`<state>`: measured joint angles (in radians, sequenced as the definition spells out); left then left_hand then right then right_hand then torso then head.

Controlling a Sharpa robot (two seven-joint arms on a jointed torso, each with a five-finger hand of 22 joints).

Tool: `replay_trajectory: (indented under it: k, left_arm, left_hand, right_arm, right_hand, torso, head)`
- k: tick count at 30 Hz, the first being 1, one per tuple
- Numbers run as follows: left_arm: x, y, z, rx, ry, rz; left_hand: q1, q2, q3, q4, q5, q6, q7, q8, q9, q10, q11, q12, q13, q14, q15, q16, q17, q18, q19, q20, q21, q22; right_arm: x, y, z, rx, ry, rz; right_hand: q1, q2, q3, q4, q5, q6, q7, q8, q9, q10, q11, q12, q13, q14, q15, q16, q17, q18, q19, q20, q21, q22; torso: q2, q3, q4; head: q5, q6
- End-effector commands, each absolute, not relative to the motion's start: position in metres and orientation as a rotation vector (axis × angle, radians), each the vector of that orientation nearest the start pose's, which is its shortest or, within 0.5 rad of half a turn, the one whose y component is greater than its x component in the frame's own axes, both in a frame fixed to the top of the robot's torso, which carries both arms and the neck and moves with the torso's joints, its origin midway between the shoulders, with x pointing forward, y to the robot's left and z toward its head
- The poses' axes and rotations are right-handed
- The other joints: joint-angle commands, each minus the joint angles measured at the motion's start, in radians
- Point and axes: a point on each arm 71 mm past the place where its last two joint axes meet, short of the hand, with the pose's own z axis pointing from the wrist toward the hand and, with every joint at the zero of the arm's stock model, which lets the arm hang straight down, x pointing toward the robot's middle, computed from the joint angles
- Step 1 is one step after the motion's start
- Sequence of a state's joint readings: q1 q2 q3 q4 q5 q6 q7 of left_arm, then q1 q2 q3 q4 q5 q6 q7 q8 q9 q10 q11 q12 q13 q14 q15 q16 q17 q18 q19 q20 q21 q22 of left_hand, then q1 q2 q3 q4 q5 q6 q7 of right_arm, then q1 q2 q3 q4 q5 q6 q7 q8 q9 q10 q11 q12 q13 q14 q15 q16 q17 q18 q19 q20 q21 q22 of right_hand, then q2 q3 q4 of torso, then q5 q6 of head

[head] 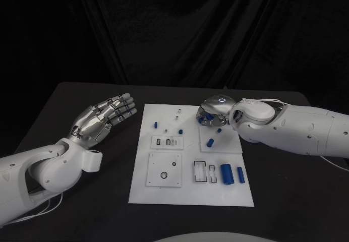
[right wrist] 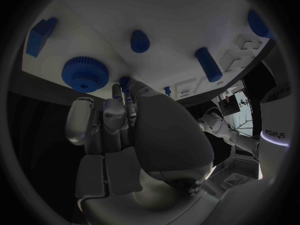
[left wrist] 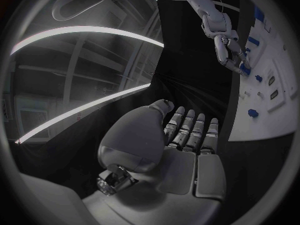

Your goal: Assemble the parts on the task board

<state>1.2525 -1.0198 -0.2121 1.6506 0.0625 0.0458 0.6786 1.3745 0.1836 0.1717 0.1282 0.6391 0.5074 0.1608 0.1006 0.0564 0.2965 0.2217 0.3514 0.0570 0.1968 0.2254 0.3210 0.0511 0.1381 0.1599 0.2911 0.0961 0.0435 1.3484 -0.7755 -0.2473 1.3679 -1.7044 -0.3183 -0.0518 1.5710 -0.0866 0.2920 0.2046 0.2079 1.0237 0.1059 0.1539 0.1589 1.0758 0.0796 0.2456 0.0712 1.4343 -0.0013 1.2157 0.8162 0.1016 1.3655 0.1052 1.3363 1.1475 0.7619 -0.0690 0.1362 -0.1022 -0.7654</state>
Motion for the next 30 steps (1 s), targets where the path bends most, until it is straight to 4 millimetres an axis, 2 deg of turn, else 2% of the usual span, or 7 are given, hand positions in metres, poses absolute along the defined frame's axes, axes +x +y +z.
replay_trajectory:
  k: [1,8,17,21,23,26,30]
  left_arm:
    - [0.438,0.252,-0.171,-0.928,1.133,-2.048]
    - [0.438,0.254,-0.171,-0.931,1.134,-2.041]
    - [0.438,0.252,-0.172,-0.935,1.141,-2.042]
    - [0.439,0.250,-0.172,-0.934,1.143,-2.047]
    - [0.439,0.248,-0.172,-0.939,1.142,-2.050]
    - [0.440,0.247,-0.172,-0.946,1.140,-2.052]
    - [0.440,0.248,-0.172,-0.950,1.138,-2.049]
  left_hand:
    - [-0.010,-0.001,0.007,0.000,0.002,-0.003,0.035,0.000,0.000,0.002,0.008,-0.002,0.000,0.000,0.004,0.002,0.001,-0.005,0.006,0.003,0.004,0.001]
    - [-0.010,-0.001,0.007,0.000,0.002,-0.003,0.035,0.000,0.000,0.002,0.008,-0.002,0.000,0.000,0.004,0.002,0.001,-0.005,0.006,0.003,0.004,0.001]
    - [-0.012,-0.002,0.013,-0.001,0.001,0.000,0.037,0.001,0.001,0.004,0.009,0.001,0.001,0.003,0.007,0.008,0.002,-0.008,0.008,0.003,0.005,0.002]
    - [-0.012,-0.002,0.013,-0.001,0.001,0.000,0.037,0.001,0.001,0.004,0.009,0.001,0.001,0.003,0.007,0.008,0.002,-0.008,0.008,0.003,0.005,0.002]
    - [-0.013,-0.001,0.015,-0.002,0.001,0.002,0.038,0.001,0.001,0.005,0.010,0.002,0.001,0.001,0.007,0.005,0.001,-0.009,0.007,0.003,0.005,0.001]
    - [-0.015,-0.002,0.019,-0.003,0.002,0.004,0.040,0.002,0.001,0.006,0.011,0.004,0.001,-0.004,0.005,0.001,0.000,-0.010,0.005,0.002,0.004,0.001]
    - [-0.016,-0.002,0.020,-0.003,0.002,0.003,0.040,0.002,0.001,0.006,0.011,0.004,0.001,-0.006,0.005,0.000,0.000,-0.010,0.005,0.002,0.004,0.001]
  right_arm:
    - [0.509,-0.209,-0.189,-0.532,1.565,0.442]
    - [0.507,-0.204,-0.178,-0.523,1.498,0.485]
    - [0.524,-0.187,-0.145,-0.449,1.439,0.526]
    - [0.533,-0.178,-0.140,-0.449,1.425,0.528]
    - [0.538,-0.173,-0.138,-0.455,1.422,0.528]
    - [0.544,-0.167,-0.138,-0.462,1.419,0.527]
    - [0.549,-0.163,-0.141,-0.467,1.430,0.519]
  right_hand:
    - [0.005,0.003,-0.002,-0.015,-0.008,0.061,0.005,0.036,0.030,0.048,-0.020,0.017,0.011,0.005,-0.019,0.003,0.010,-0.010,0.006,-0.014,0.008,0.010]
    - [0.000,0.008,-0.016,-0.036,-0.025,0.105,-0.004,0.072,0.086,0.118,-0.043,0.015,0.015,0.014,-0.038,0.004,0.028,-0.014,0.016,-0.035,0.016,0.031]
    - [0.001,0.011,-0.017,-0.037,-0.071,0.091,-0.006,0.066,0.108,0.136,-0.043,-0.010,0.010,0.017,-0.040,0.005,0.040,-0.017,0.020,-0.038,0.019,0.043]
    - [0.003,0.010,-0.017,-0.038,-0.075,0.087,-0.005,0.063,0.111,0.135,-0.042,-0.016,0.009,0.018,-0.039,0.006,0.044,-0.018,0.021,-0.038,0.020,0.045]
    - [0.005,0.008,-0.017,-0.039,-0.077,0.087,-0.005,0.063,0.112,0.136,-0.043,-0.019,0.008,0.017,-0.039,0.005,0.043,-0.018,0.021,-0.038,0.020,0.045]
    - [0.005,0.004,-0.019,-0.040,-0.079,0.087,-0.005,0.062,0.114,0.138,-0.043,-0.021,0.008,0.017,-0.039,0.004,0.042,-0.018,0.021,-0.037,0.021,0.047]
    - [0.007,0.001,-0.018,-0.041,-0.078,0.079,-0.004,0.056,0.115,0.139,-0.042,-0.027,0.007,0.016,-0.038,0.004,0.042,-0.018,0.021,-0.037,0.020,0.048]
  torso:
    - [0.000,-0.0005,0.0001]
    - [-0.002,-0.0004,0.0004]
    - [-0.002,-0.0008,-0.0066]
    - [-0.004,-0.0017,-0.0068]
    - [-0.005,-0.0023,-0.0080]
    - [-0.005,-0.0023,-0.0067]
    - [-0.004,-0.0023,-0.0048]
  head:
    - [0.004,0.002]
    - [0.007,0.009]
    - [0.019,0.016]
    - [0.024,0.012]
    - [0.031,0.002]
    - [0.034,-0.003]
    - [0.039,0.001]
